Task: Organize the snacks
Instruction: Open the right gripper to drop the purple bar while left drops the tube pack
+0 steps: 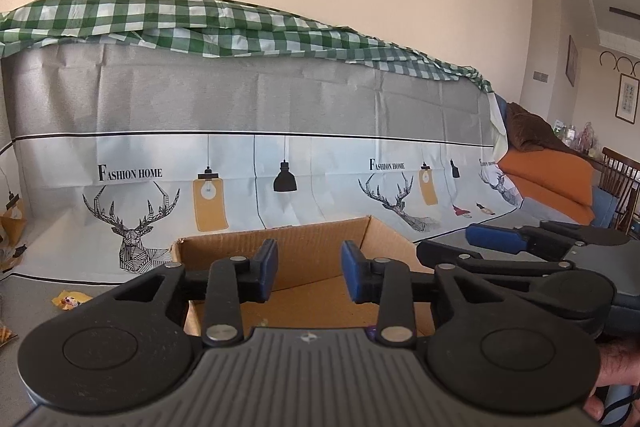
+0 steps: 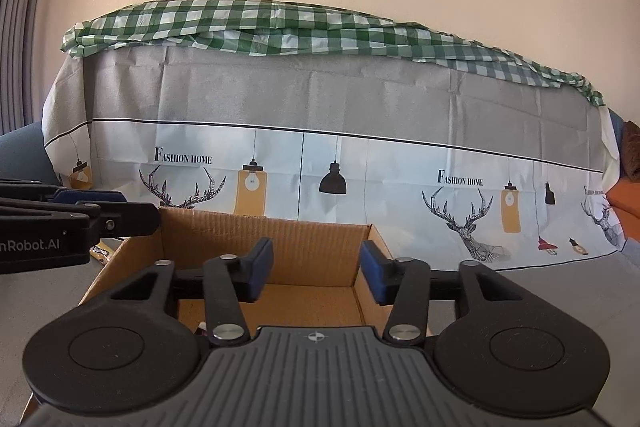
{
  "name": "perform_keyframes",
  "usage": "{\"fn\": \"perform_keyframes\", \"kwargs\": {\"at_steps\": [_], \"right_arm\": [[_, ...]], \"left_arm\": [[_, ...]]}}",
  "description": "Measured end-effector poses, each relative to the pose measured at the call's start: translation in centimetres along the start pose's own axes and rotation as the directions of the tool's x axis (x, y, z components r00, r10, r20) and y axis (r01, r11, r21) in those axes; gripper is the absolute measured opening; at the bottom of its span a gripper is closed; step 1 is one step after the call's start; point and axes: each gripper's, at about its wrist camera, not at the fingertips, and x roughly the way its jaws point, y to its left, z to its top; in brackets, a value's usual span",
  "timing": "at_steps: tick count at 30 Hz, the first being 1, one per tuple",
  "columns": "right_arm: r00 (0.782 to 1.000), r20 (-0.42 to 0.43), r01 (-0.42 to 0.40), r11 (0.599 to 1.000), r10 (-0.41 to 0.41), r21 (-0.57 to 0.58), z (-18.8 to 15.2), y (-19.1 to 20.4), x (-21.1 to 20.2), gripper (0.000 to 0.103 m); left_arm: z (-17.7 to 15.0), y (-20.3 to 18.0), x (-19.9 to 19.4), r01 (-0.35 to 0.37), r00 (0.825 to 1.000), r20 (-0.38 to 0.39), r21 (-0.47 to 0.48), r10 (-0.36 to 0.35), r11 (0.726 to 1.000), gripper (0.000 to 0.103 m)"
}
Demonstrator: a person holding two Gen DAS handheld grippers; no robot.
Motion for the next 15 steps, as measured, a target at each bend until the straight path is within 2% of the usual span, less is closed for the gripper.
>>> {"fn": "perform_keyframes", "kwargs": {"at_steps": [5,15], "right_arm": [[1.0,0.009,0.001,1.0,-0.001,-0.001,0.1,0.5,0.0,0.062],[1.0,0.024,-0.011,0.999,0.01,0.035,0.8,2.9,0.3,0.06]], "left_arm": [[0.2,0.7,-0.6,-0.022,1.0,0.004,-0.001,0.022,1.0,0.041],[0.6,4.5,-1.7,-0.109,0.994,-0.012,-0.067,0.108,0.992,0.041]]}}
